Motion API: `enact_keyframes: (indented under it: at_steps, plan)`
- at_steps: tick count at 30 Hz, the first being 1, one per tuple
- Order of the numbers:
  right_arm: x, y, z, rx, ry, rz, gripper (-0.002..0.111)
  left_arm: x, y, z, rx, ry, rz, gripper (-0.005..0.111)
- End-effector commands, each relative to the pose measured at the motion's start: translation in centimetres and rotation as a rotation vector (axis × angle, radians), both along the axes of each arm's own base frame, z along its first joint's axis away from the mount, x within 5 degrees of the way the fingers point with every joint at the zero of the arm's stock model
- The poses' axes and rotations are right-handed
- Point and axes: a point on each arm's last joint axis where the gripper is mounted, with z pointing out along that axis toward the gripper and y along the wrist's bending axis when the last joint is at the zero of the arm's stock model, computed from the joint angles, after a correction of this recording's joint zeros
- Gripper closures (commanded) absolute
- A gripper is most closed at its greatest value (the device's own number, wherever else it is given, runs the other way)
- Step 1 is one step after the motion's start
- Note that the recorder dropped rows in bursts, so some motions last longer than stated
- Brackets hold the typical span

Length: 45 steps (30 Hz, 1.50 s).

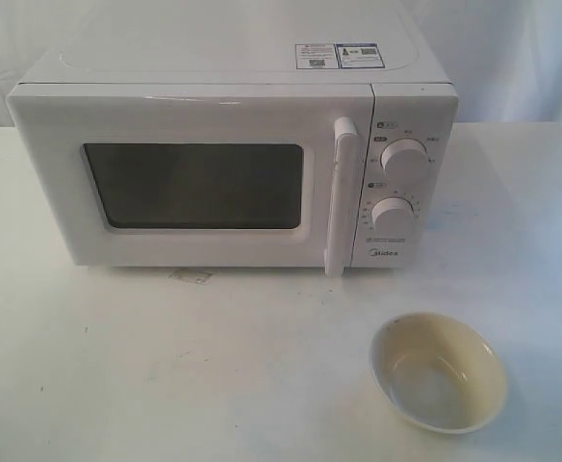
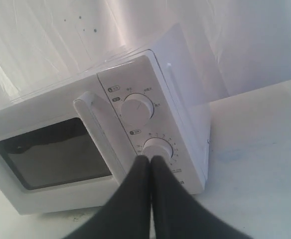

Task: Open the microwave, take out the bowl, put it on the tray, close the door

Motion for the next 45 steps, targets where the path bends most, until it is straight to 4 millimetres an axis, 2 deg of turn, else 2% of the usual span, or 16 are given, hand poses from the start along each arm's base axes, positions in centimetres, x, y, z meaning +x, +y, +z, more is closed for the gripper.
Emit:
enact_keyframes:
  at_steps: [1,9,15,25,32,40,45]
  plan:
    - [-0.1,-0.1,-0.3,-0.007,-0.007,-0.010,0.108,0.0,0.0,-0.1,-0.006,0.003,0.005,0.107]
    - [-0.8,-0.1,-0.7,-0.152,-0.089,0.000,0.108,0.0,0.0,-0.1,-0.006,0.003,0.005,0.107]
    - [-0.9,-0.1,-0.7,-0.195,-0.092,-0.002,0.108,0.0,0.0,-0.1,-0.006,0.003,0.005,0.107]
    - [-1.2,-0.2,-3.7,-0.376,0.208,0.046,0.108,0.0,0.0,-0.1,-0.006,0.003,0.005,0.107]
    - [-1.2,-0.2,-3.8,-0.376,0.210,0.047,0.108,0.0,0.0,-0.1,0.001,0.003,0.005,0.107]
    - [-1.1,-1.0,-3.8,-0.356,0.240,-0.112,0.108,0.0,0.0,-0.1,0.001,0.003,0.005,0.107]
    - [-1.1,-1.0,-3.8,-0.357,0.239,-0.110,0.108,0.0,0.0,-0.1,0.001,0.003,0.005,0.107]
